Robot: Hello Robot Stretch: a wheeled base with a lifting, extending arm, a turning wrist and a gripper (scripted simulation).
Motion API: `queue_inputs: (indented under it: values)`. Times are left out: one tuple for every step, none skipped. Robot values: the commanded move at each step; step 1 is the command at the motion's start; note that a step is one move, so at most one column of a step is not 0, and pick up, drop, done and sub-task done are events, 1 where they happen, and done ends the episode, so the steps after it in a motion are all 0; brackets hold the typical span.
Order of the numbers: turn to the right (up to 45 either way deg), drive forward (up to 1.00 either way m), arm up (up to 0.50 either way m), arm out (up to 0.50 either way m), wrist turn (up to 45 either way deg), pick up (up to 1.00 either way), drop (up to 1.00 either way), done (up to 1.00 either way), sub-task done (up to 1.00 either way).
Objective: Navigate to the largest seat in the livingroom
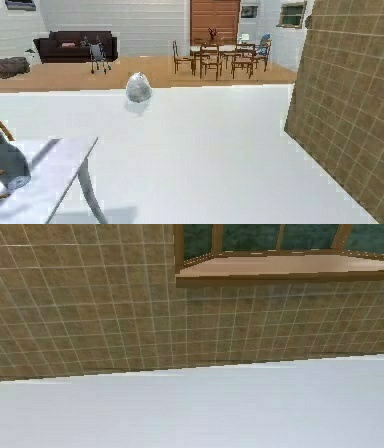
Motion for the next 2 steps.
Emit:
queue_inputs:
  values:
    - [0.0,1.00,0.00,0.00,0.0,0.00,0.00,0.00,0.00]
    - [0.0,1.00,0.00,0.00,0.0,0.00,0.00,0.00,0.00]
